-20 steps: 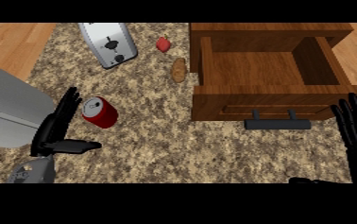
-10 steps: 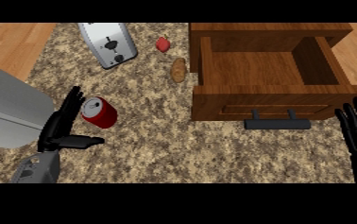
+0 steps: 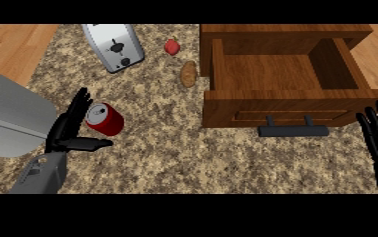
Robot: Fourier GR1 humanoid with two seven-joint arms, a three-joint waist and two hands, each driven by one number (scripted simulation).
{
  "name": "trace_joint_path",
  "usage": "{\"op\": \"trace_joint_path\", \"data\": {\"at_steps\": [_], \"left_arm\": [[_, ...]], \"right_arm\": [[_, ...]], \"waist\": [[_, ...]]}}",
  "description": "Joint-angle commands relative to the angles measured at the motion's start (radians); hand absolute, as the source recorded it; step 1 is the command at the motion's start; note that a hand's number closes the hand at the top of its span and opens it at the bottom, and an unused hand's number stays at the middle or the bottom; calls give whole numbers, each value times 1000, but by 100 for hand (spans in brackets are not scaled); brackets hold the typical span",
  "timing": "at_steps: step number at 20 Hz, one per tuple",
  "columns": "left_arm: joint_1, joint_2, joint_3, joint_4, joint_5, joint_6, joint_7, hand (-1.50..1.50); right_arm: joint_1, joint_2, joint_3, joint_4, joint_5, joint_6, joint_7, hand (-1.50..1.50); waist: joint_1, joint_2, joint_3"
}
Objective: Pick up the can, place it into the drawer and close the drawer
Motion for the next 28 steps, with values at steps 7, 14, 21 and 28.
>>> {"op": "trace_joint_path", "data": {"at_steps": [7,14,21,28], "left_arm": [[-24,-15,-24,-24,20,-4,58,-150],[-112,-32,-25,95,-4,31,-18,-150],[-175,-43,-21,165,7,5,-32,150],[-144,-101,-45,51,45,-32,32,150]], "right_arm": [[9,-26,-60,-26,-59,26,18,-150],[-74,-54,-63,-45,-65,3,129,-150],[2,10,-25,-15,-41,30,13,-150],[65,3,-74,-99,-119,54,39,-150]], "waist": [[4,-2,1],[3,0,0],[-3,1,0],[-2,-1,0]]}}
